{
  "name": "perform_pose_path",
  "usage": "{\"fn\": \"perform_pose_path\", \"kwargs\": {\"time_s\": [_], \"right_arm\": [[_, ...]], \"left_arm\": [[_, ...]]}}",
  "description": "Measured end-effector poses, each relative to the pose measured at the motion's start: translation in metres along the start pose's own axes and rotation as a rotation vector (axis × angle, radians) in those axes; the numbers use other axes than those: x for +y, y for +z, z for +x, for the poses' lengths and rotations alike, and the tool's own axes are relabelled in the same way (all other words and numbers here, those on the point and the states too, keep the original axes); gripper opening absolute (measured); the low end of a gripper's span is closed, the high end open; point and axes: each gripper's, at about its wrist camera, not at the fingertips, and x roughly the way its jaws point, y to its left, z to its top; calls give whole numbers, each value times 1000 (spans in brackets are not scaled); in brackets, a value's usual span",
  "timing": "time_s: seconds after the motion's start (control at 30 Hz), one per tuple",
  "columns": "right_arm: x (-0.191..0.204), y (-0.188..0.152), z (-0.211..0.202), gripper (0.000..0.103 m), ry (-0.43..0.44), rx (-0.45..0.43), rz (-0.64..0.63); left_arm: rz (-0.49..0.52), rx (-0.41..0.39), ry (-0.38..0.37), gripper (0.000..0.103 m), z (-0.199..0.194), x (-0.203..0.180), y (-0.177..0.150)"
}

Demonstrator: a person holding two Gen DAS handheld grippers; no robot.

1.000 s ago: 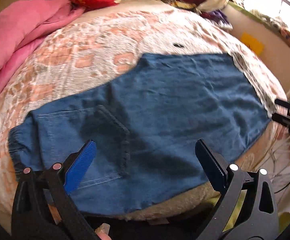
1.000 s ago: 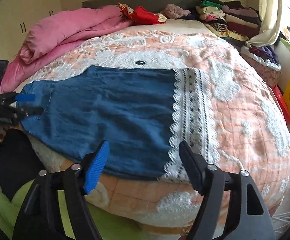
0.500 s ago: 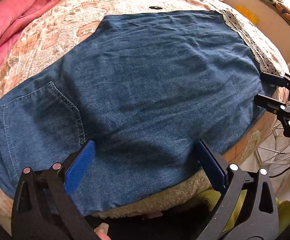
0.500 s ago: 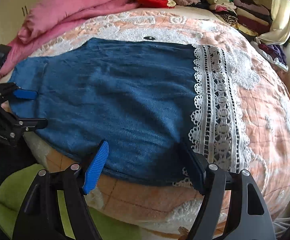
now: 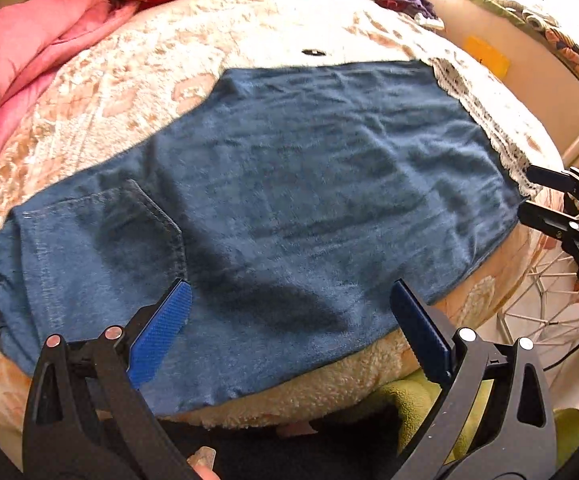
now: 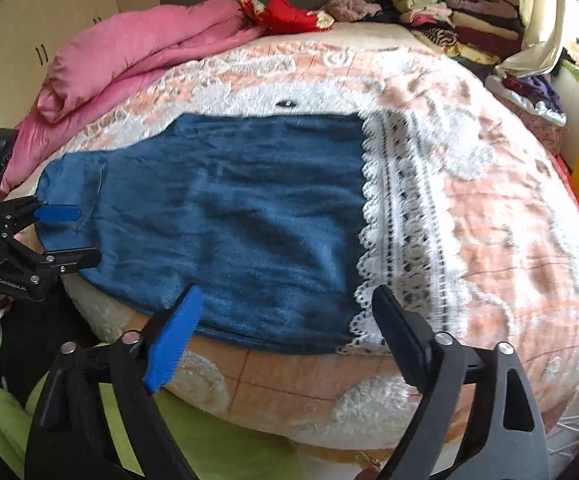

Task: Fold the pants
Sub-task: 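Lay the pants flat and open both tools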

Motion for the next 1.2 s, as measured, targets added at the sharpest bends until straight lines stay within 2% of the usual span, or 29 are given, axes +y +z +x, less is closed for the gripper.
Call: {"fn": "perform_pose_path", "kwargs": {"time_s": [0.1, 0.23, 0.8, 1.2], "right_arm": [[-2, 4, -11, 86, -3, -31, 10], [-5, 10, -26, 86, 0, -72, 19], [-29, 5, -77, 86, -37, -178, 60], [-51, -6, -96, 86, -67, -217, 106]], "left_arm": [[-3, -13, 13, 93, -7, 1, 0], [3, -47, 86, 93, -20, -2, -1], [16, -158, 78, 93, -65, -21, 21], [44, -198, 43, 93, -69, -50, 53]]}}
